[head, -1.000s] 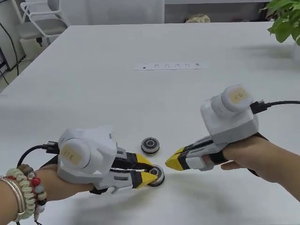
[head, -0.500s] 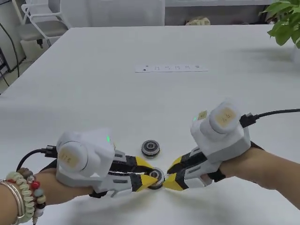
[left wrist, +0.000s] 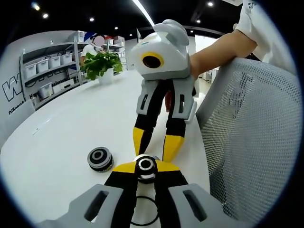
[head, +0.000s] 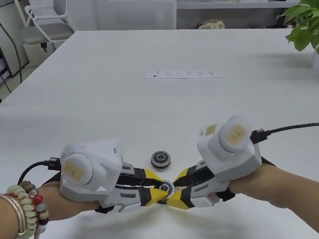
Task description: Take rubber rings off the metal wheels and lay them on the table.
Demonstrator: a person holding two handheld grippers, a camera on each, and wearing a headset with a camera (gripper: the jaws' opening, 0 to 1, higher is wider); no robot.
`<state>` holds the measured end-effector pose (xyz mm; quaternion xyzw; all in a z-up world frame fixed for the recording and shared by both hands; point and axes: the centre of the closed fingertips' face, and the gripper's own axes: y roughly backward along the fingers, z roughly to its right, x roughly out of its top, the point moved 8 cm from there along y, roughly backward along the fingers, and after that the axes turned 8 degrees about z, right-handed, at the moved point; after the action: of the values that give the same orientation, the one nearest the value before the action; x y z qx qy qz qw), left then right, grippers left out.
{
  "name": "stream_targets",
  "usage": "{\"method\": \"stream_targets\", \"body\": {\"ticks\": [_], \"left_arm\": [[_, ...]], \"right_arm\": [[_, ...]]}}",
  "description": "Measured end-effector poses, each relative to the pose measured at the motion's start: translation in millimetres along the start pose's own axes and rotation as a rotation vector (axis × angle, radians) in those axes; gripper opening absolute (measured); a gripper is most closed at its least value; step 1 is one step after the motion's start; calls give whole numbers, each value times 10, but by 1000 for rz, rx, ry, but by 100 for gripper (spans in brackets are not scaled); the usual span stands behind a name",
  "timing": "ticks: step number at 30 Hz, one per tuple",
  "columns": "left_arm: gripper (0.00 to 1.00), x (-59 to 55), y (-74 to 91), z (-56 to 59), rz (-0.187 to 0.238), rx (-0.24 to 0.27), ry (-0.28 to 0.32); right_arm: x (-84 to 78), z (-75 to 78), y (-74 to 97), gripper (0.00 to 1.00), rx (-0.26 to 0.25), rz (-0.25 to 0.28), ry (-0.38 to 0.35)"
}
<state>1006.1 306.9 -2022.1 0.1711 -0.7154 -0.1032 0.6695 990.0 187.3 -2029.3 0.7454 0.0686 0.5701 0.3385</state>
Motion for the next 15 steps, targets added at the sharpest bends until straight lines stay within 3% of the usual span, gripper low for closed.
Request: {"method": "stream_targets", "body": {"ticks": [3, 4, 5, 8, 12, 15], "left_arm": [[7, 0, -1, 0, 1, 0, 0], [7, 1, -1, -2, 1, 1, 1], [7, -1, 0, -2, 0, 1, 4], [7, -3, -2, -5, -1, 2, 11], [7, -3, -2, 1, -2, 5, 6], [7, -6, -2, -2, -2, 5, 4]], "right_arm": [[7, 14, 25, 19, 6, -3, 14], [-20, 44, 58, 14, 0, -55, 47], [6, 20, 46, 11, 6, -16, 30], [-17, 50, 75, 0, -13, -21, 51], [-16, 40, 61, 0, -10, -24, 49], [-18, 49, 62, 0, -18, -35, -12]]}}
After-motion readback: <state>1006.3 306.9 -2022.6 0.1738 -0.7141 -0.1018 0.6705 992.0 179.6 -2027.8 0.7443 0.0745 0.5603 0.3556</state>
